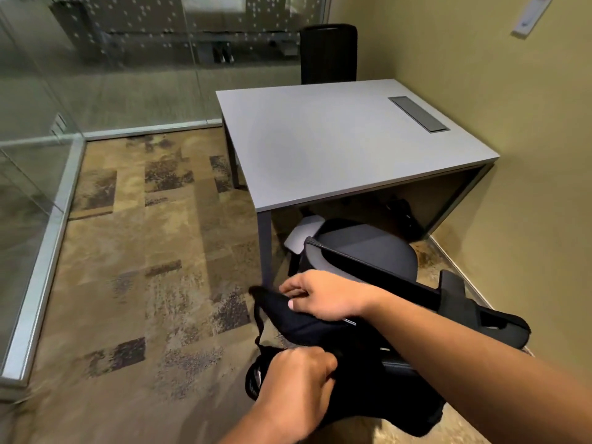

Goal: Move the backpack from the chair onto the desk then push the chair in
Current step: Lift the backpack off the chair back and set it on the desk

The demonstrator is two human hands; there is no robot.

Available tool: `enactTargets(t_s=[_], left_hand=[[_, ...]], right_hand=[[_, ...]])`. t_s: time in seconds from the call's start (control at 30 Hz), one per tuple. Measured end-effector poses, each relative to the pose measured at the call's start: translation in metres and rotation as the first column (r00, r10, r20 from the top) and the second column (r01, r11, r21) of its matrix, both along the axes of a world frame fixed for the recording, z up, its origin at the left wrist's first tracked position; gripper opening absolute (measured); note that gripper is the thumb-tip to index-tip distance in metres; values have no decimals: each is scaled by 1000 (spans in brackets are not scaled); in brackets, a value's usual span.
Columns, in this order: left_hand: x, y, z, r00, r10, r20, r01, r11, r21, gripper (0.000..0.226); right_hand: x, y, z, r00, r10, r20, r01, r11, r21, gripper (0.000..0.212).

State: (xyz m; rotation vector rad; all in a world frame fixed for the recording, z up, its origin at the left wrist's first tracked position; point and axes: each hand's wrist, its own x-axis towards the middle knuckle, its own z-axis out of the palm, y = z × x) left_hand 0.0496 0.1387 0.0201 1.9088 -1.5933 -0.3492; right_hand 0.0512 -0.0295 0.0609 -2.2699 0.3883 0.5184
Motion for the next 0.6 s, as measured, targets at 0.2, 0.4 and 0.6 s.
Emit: enactTargets(t_s=[0.2, 0.4, 0.6], left_hand=[[11, 6, 4, 1000, 0, 27, 0, 1000, 10, 36], [8, -5, 20, 987, -83, 136, 86, 996, -14, 49], [1, -13, 43, 978, -104, 181, 112, 993, -36, 44]], right_hand=[[-114, -1, 6, 907, -208, 367, 283, 945, -162, 46], [-236, 7, -12, 865, -255, 431, 434, 811, -391, 81], [-257, 10, -25, 850, -240, 468, 427, 834, -348, 97]])
